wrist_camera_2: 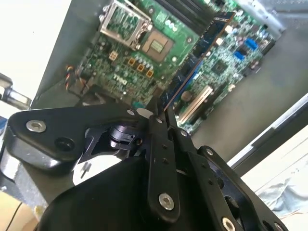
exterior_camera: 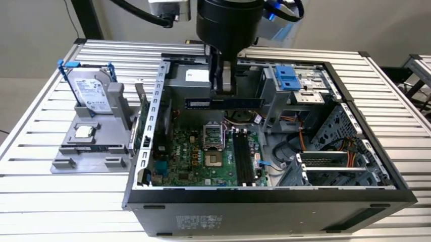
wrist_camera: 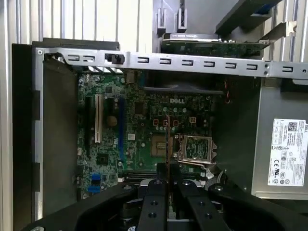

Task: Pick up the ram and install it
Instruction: 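Pick up the ram and move it above insertion slot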

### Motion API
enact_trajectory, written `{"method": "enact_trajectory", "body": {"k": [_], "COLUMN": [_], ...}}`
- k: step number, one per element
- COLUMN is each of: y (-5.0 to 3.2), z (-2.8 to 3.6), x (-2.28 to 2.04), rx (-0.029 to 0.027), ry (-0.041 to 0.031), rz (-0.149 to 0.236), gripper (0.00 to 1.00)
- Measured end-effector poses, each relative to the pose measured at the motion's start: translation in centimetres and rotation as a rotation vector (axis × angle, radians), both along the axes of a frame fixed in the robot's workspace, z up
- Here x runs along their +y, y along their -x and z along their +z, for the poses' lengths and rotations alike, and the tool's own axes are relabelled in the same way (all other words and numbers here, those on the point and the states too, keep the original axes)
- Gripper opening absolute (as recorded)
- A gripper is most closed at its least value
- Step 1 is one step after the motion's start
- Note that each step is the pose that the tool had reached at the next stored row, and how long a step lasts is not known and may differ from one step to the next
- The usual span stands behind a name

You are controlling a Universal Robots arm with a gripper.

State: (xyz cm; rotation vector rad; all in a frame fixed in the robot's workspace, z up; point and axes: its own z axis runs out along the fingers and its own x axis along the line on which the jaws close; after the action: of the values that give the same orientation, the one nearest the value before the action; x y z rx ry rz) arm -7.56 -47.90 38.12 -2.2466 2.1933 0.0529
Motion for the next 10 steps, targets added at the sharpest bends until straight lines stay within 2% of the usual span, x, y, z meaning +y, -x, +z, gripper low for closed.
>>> {"method": "enact_trajectory", "body": {"k": [10], "y": [-4.55], "z": [0.00], "x": [0.00], "rx": [0.0008], "ry": [0.0001], "rz": [0.000], "gripper": [0.00]}}
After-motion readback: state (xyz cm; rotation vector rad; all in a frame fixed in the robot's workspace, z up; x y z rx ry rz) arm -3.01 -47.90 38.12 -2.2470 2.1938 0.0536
